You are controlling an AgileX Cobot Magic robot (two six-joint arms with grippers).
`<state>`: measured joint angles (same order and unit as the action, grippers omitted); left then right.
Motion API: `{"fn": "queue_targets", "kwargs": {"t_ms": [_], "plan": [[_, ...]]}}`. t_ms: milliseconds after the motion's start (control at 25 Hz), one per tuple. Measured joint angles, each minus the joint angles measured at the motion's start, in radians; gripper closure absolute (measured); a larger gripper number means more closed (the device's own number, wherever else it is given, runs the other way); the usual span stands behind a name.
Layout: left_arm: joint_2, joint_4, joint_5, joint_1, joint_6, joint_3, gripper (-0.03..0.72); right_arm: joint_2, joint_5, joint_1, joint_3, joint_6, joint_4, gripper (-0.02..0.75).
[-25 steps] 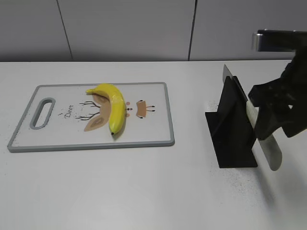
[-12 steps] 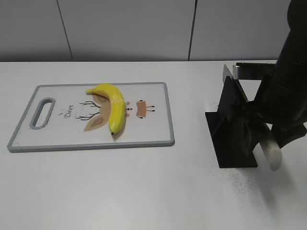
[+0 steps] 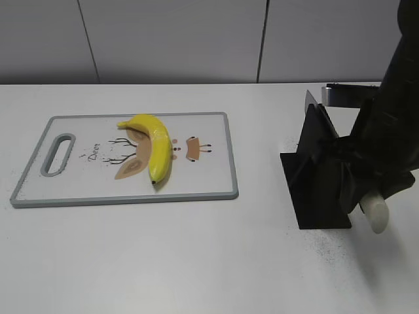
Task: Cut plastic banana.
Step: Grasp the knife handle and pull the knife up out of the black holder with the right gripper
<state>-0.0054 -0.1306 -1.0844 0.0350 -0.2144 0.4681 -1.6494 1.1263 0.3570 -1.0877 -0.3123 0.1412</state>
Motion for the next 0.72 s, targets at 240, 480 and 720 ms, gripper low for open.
{"fn": "queue_targets", "kwargs": {"t_ms": [240, 480, 720], "plan": [[0.000, 0.000, 0.000, 0.000, 0.000, 0.000, 0.099, 0.111, 0.012, 0.000, 0.000, -0.012, 0.002, 0.575], [0.000, 0.000, 0.000, 0.000, 0.000, 0.000, 0.099, 0.215, 0.034, 0.000, -0.008, -0.018, 0.001, 0.575], [0.000, 0.000, 0.001, 0.000, 0.000, 0.000, 0.099, 0.261, 0.092, 0.000, -0.111, -0.015, -0.048, 0.575]]}}
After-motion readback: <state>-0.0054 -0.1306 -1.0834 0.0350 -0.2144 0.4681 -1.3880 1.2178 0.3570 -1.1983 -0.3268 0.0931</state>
